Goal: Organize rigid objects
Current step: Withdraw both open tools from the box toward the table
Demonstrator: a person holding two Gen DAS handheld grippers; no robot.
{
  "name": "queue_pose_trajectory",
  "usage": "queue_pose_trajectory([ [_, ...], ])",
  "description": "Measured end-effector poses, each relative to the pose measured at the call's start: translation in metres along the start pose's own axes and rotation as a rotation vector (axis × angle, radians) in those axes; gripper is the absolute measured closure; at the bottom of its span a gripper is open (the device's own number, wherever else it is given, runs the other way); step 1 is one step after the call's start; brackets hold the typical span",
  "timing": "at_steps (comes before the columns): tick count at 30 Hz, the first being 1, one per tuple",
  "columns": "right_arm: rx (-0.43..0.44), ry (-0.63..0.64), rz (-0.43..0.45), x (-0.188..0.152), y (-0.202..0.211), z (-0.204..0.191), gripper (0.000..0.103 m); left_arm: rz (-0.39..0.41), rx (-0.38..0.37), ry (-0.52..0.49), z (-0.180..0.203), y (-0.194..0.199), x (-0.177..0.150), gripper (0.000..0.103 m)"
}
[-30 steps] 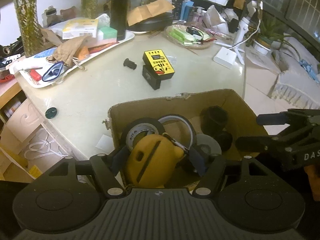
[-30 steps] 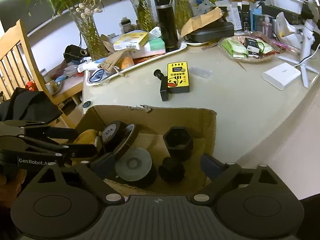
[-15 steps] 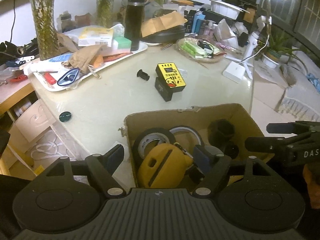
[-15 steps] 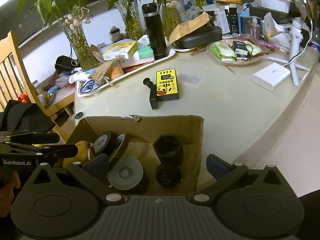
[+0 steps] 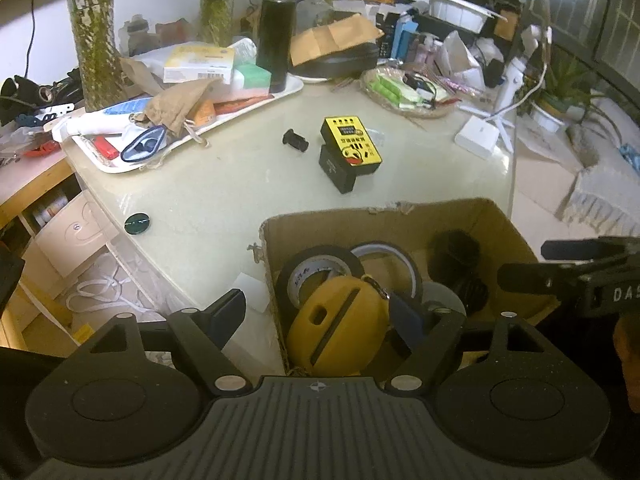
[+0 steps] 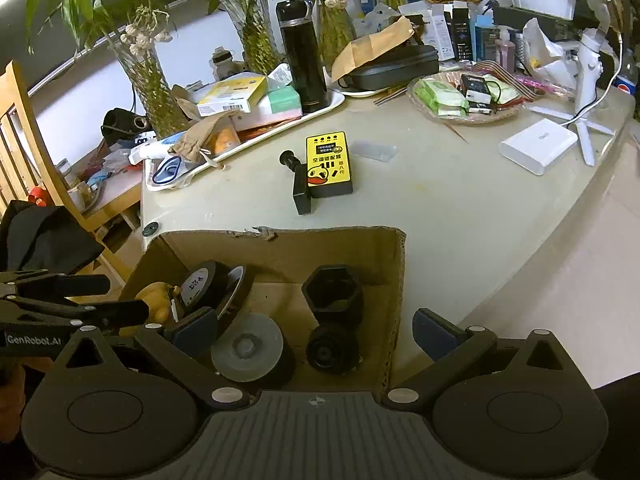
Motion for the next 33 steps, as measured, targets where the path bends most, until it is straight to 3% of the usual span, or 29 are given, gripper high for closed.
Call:
queue_pose_trajectory([
  [11,-0.005,-0.012,0.002,0.0,0.0,0.003,0.0,0.015,-0.024,0.057,-0.003,0.0,0.008,0.016],
  [19,-0.001,-0.032,-0.005,0.002,-0.001,0.007,0.0,0.056,0.013,0.088,-0.007,-0.001,0.017,0.014],
  [33,0.023,-0.047,0.022,0.015,-0.003,0.012,0.0,0.067,0.006,0.069,-0.016,-0.017,0.041,0.014],
])
Point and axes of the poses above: each gripper's, at about its wrist camera, not at the fingertips, and y roughly against the way its jaws point, z to its right, x to its top, the point moved 3 cm from there along -y, roughly the way its jaws point, and after that the axes turned 14 degrees about x, right-handed, at the moved point
